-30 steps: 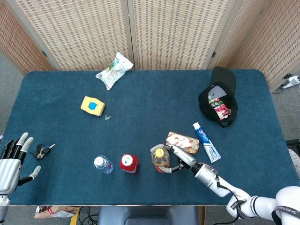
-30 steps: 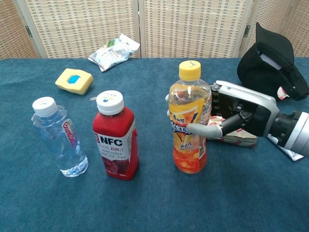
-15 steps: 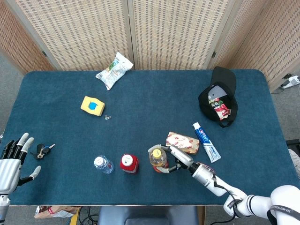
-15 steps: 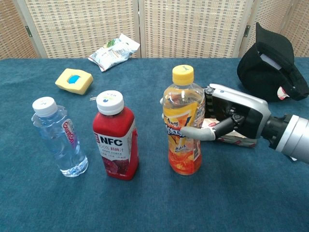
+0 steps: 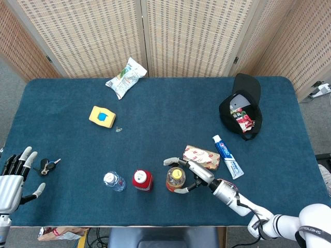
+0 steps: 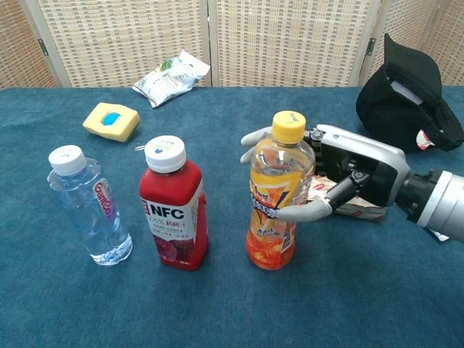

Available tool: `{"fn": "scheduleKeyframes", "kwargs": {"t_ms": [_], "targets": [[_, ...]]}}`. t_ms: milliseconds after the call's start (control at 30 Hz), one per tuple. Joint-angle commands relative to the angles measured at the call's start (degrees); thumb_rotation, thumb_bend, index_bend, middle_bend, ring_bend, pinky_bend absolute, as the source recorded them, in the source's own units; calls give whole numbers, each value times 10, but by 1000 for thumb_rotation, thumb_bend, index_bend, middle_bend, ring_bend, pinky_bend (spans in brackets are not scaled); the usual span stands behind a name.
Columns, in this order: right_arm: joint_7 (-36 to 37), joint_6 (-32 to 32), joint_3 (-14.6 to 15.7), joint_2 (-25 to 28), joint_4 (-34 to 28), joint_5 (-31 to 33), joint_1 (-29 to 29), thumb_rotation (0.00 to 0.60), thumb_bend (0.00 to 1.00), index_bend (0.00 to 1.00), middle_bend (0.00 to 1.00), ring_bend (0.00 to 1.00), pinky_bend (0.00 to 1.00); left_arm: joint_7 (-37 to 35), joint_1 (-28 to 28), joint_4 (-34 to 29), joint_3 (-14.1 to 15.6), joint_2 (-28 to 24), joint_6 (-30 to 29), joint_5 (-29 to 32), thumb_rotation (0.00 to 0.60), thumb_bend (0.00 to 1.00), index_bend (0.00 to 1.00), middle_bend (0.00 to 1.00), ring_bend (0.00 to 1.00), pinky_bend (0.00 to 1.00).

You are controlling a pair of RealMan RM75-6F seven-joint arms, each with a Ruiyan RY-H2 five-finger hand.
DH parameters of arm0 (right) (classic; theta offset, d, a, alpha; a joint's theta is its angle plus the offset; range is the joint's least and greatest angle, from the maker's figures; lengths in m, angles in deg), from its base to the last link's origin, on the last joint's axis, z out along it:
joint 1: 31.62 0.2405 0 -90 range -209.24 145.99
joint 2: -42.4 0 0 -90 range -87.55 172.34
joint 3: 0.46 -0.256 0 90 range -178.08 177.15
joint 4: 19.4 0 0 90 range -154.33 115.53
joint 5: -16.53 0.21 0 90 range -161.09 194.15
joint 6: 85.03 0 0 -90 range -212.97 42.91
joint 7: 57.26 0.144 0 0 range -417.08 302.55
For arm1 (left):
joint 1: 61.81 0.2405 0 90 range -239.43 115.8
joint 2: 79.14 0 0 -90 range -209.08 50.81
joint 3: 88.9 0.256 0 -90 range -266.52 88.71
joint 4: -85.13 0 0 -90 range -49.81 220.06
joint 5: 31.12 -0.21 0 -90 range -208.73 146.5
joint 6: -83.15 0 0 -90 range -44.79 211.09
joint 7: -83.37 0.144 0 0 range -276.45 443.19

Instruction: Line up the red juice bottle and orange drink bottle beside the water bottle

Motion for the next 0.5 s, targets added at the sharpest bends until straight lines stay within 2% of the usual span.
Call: {"fn": "scheduleKeyframes", "kwargs": {"t_ms": [33,200,300,500], "targets": [[-9,-11,1,12,-10,-3,-3,600,41,72,127,135,205,1,-1,-1,-1,0,1,0,600,240,0,0,2,21],[-35,-43,1,55,-49,-7,-16,600,40,50,108,116,182,6,-4,-4,-2,-1,3,1,600,241,0,0,2,21],[-80,-64,-2,89,-76,-1,-31,600,40,50,111,115,181,8,-5,-6,-3,-2,8,5,600,241,0,0,2,21],[-215,-87,-8,177,-164,58,-84,600,215,66,202,135,180,8,-7,-4,-4,0,10,9,600,240,0,0,2,21]]}}
